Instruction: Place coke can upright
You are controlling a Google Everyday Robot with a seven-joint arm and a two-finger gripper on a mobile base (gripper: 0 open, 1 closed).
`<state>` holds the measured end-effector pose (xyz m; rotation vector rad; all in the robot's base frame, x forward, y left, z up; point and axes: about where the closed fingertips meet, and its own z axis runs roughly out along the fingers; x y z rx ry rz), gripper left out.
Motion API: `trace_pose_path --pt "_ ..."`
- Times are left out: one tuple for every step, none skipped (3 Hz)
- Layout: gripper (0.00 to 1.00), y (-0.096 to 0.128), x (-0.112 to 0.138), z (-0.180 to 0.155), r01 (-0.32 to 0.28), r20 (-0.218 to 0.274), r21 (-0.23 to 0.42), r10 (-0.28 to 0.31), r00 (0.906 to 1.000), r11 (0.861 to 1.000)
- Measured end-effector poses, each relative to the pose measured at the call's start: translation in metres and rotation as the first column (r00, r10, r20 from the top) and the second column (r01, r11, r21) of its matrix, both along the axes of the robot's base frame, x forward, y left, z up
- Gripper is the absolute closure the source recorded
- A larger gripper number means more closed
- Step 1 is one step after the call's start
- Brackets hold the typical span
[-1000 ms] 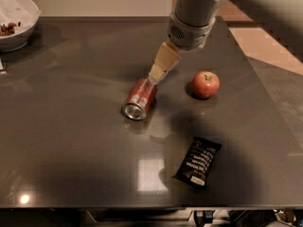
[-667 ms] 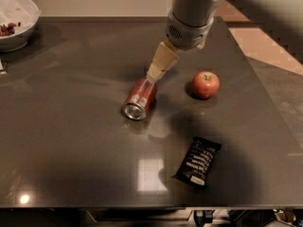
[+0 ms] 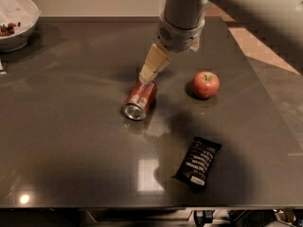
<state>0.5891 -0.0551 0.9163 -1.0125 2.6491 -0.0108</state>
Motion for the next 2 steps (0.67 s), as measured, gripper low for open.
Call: trace_pose_path --pt "0.0 0.021 0.002 -0.011 0.057 -0.024 -0.008 -0.057 0.9981 0.998" --pt "0.0 0.04 0.002 -0.02 0.14 -0.049 -0.013 -0.141 0.9889 0.99"
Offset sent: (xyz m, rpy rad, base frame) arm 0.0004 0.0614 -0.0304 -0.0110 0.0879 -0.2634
